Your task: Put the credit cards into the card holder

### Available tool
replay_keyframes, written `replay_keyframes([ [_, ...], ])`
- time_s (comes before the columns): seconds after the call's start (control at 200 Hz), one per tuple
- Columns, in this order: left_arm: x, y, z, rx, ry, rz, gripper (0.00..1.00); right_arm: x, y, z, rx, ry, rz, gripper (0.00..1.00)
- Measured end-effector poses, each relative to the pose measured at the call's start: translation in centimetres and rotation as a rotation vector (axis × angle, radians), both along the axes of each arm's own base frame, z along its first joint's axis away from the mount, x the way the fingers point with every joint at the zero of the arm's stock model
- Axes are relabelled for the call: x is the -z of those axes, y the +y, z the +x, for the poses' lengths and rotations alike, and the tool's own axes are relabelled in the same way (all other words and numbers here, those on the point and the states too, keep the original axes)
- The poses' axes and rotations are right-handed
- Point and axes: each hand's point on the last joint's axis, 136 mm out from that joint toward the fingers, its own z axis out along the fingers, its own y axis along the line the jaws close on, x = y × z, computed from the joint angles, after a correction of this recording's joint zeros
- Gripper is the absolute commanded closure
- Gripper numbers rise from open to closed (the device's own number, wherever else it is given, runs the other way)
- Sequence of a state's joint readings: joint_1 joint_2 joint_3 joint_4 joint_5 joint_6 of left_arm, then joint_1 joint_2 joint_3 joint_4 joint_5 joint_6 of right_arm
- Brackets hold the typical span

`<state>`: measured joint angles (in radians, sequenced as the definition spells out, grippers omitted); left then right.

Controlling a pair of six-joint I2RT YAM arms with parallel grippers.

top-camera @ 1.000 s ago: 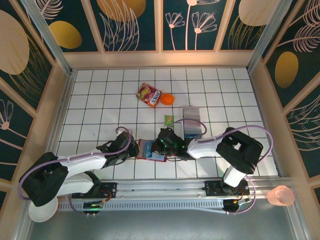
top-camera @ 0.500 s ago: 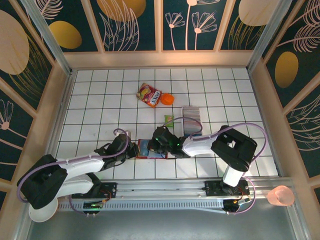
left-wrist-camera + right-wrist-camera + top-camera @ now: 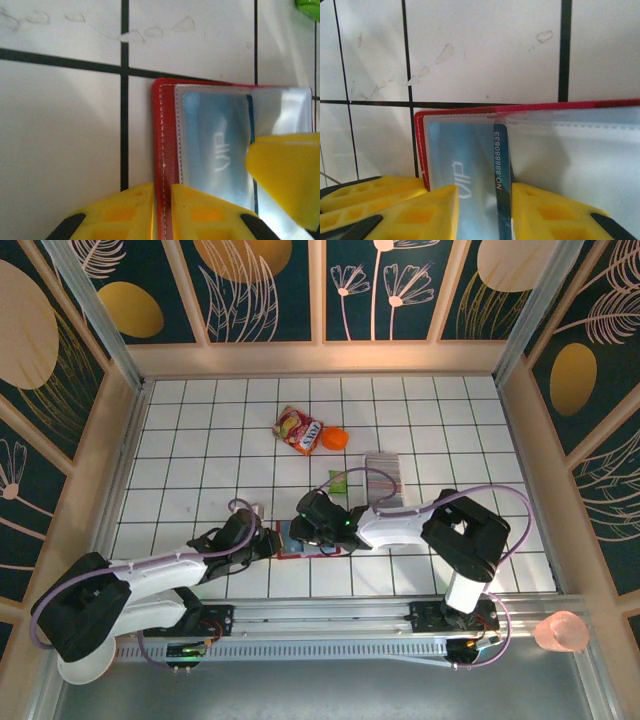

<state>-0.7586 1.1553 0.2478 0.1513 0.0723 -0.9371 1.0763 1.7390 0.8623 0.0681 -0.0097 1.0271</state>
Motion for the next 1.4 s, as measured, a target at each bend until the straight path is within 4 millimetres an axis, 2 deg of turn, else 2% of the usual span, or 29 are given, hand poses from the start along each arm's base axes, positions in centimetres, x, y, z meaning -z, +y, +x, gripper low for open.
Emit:
replay_keyframes([
  [0.26, -0.2, 0.2, -0.7, 0.013, 0.012, 0.003, 0.72, -1.1, -1.6, 0.3, -0.008, -0.057, -0.081, 0.58],
  [0.545, -1.4, 0.1, -0.5, 0.01, -0.006, -0.01, 0.64, -4.5, -3.2, 0.5, 0.027, -0.121, -0.068, 0.6],
  [0.616, -1.8, -0.1, -0.3, 0.011, -0.013, -0.017, 0.64, -4.2, -4.1, 0.1, 0.035, -0.121, -0.083, 0.62],
  [0.816, -2.0, -0.5, 0.1, 0.014, -0.011, -0.018, 0.66, -1.6, -6.1, -1.3, 0.037, -0.079, -0.155, 0.66],
  [0.956, -1.7, -0.4, 0.0, 0.014, -0.006, -0.007, 0.67, -0.9, -6.1, -1.6, 0.034, -0.067, -0.174, 0.66],
  [1.111, -1.1, -0.3, -0.1, 0.017, 0.01, 0.011, 0.7, 0.3, -6.4, -2.1, 0.026, -0.055, -0.215, 0.62],
  [1.401, -0.2, -0.4, -0.2, 0.021, 0.031, 0.026, 0.76, 0.5, -6.1, -2.2, 0.023, -0.066, -0.224, 0.61],
])
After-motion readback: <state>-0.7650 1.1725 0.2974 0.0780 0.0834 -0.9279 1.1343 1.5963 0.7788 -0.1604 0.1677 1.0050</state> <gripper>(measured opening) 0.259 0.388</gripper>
